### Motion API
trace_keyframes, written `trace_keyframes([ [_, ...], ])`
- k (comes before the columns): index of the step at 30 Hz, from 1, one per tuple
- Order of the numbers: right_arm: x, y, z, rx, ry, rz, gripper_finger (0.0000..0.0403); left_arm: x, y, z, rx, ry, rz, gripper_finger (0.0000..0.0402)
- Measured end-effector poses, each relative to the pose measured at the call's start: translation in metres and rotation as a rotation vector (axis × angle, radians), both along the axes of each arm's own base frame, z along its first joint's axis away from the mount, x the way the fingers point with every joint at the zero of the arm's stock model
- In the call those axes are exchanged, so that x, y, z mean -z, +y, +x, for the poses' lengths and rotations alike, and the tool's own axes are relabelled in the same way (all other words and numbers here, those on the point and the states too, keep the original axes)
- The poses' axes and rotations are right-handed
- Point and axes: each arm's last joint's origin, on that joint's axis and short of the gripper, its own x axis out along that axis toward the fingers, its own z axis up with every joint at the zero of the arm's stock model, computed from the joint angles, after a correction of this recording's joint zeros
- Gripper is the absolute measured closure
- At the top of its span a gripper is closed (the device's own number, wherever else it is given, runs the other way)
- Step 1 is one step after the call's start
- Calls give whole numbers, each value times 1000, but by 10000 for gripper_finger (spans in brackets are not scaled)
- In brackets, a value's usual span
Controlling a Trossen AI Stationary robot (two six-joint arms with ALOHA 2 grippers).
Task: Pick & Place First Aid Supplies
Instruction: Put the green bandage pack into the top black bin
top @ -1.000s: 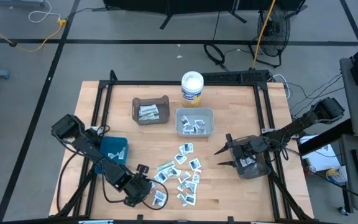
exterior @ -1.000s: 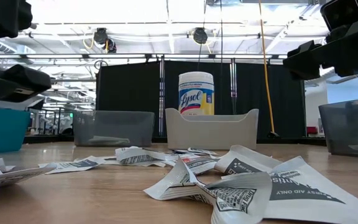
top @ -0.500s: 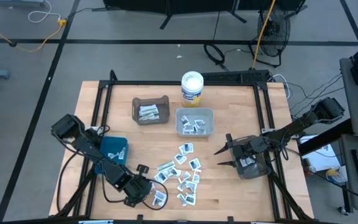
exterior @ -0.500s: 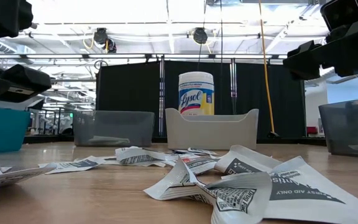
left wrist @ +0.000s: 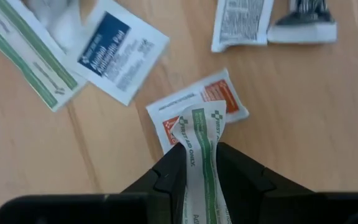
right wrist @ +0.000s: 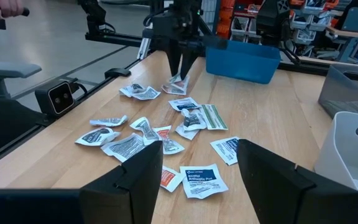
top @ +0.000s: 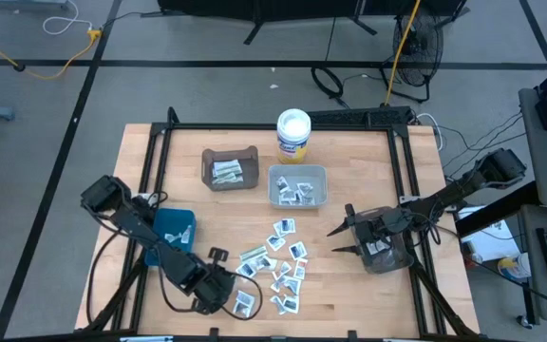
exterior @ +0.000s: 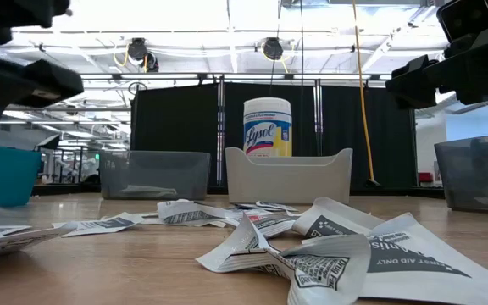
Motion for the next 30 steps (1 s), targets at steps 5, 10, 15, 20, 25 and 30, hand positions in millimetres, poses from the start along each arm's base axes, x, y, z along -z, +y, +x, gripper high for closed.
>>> trace_keyframes([
  [5,0,0,0,0,0,0,202,-9,4,10,-14,-13,-4,310],
  [10,0,0,0,0,1,0,202,-16,12,22,-48,-45,-5,309],
  [15,0,0,0,1,3,8,202,-16,24,32,-100,-77,10,309],
  [20,0,0,0,0,3,10,202,-14,37,40,-115,-79,55,309],
  [25,0,0,0,1,5,16,202,-15,56,51,-197,-113,95,309],
  [30,0,0,0,4,10,33,202,-13,74,61,-257,-76,15,309],
])
